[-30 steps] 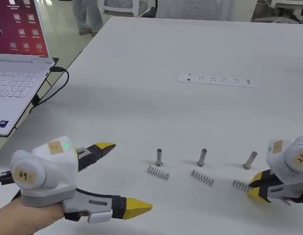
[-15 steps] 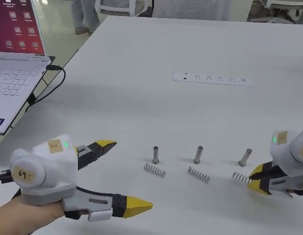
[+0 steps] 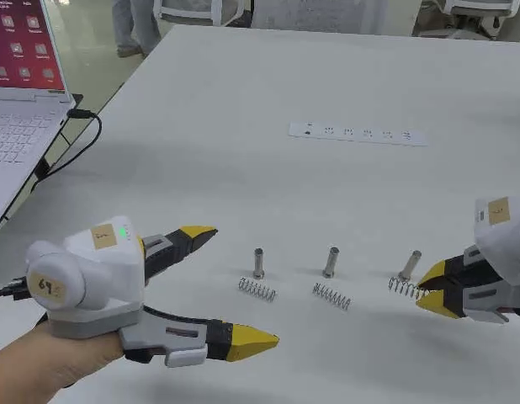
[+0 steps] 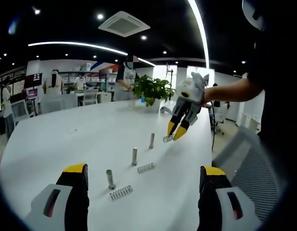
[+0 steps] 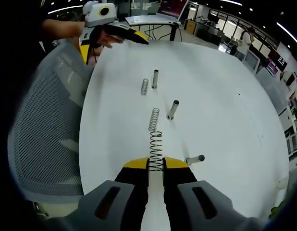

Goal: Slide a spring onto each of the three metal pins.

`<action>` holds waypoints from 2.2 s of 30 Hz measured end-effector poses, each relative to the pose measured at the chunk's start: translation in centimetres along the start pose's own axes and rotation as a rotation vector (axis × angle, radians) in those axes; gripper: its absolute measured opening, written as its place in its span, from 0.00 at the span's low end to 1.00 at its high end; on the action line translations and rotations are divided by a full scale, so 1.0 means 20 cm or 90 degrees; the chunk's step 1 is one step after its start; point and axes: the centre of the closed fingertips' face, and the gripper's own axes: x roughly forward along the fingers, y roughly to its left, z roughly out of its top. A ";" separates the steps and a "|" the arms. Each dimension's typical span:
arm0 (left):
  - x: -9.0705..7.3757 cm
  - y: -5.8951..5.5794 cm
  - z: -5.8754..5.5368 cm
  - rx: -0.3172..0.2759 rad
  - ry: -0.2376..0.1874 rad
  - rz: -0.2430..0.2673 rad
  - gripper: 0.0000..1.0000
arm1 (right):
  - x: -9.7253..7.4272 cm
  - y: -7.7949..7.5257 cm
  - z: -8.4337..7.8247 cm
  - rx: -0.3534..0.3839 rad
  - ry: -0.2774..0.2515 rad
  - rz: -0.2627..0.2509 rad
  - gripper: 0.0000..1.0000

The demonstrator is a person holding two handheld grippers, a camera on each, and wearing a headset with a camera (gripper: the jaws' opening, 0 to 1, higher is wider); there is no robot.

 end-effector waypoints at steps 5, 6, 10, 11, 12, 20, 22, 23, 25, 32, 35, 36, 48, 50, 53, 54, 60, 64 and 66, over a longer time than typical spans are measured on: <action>0.06 -0.07 -0.02 0.006 0.018 -0.047 0.86 | 0.02 0.03 0.01 -0.019 0.004 0.009 0.08; 0.07 -0.09 -0.02 0.006 0.022 -0.057 0.85 | 0.03 0.04 0.01 -0.022 0.007 0.012 0.08; 0.13 -0.15 -0.02 0.010 0.025 -0.088 0.81 | 0.04 0.06 0.02 -0.033 0.011 0.018 0.08; 0.15 -0.17 -0.03 0.005 0.027 -0.101 0.79 | 0.04 0.07 0.02 -0.035 0.010 0.021 0.08; 0.16 -0.17 -0.03 0.004 0.029 -0.106 0.77 | 0.04 0.08 0.03 -0.037 0.008 0.024 0.08; 0.29 -0.25 -0.03 0.021 0.046 -0.151 0.65 | 0.05 0.09 0.07 -0.058 0.002 0.035 0.08; 0.30 -0.26 -0.04 0.024 0.054 -0.160 0.60 | 0.05 0.10 0.08 -0.063 0.000 0.038 0.08; 0.31 -0.26 -0.04 0.025 0.056 -0.164 0.58 | 0.05 0.10 0.08 -0.065 -0.002 0.040 0.08; 0.33 -0.27 -0.05 0.025 0.057 -0.168 0.55 | 0.04 0.11 0.09 -0.067 -0.005 0.043 0.08; 0.38 -0.30 -0.02 0.004 0.041 -0.178 0.49 | 0.03 0.14 0.14 -0.074 -0.024 0.049 0.08; 0.40 -0.32 -0.02 0.000 0.041 -0.181 0.44 | 0.03 0.16 0.17 -0.081 -0.028 0.053 0.08; 0.41 -0.32 -0.02 -0.001 0.042 -0.183 0.41 | 0.03 0.17 0.17 -0.082 -0.029 0.054 0.08; 0.45 -0.37 -0.01 -0.001 0.031 -0.198 0.31 | 0.02 0.20 0.22 -0.095 -0.041 0.063 0.08; 0.45 -0.37 -0.01 0.000 0.028 -0.201 0.28 | 0.02 0.20 0.23 -0.096 -0.042 0.065 0.08; 0.45 -0.38 -0.01 0.000 0.025 -0.206 0.21 | 0.02 0.21 0.25 -0.096 -0.047 0.068 0.08; 0.45 -0.38 0.00 0.002 0.024 -0.208 0.20 | 0.02 0.21 0.25 -0.095 -0.049 0.069 0.08; 0.45 -0.39 0.00 -0.008 0.015 -0.214 0.13 | 0.04 0.22 0.25 -0.097 -0.049 0.075 0.08; 0.46 -0.38 0.00 -0.007 0.015 -0.214 0.11 | 0.04 0.22 0.25 -0.098 -0.050 0.080 0.08; 0.46 -0.39 0.00 -0.006 0.014 -0.217 0.08 | 0.05 0.22 0.25 -0.097 -0.051 0.081 0.08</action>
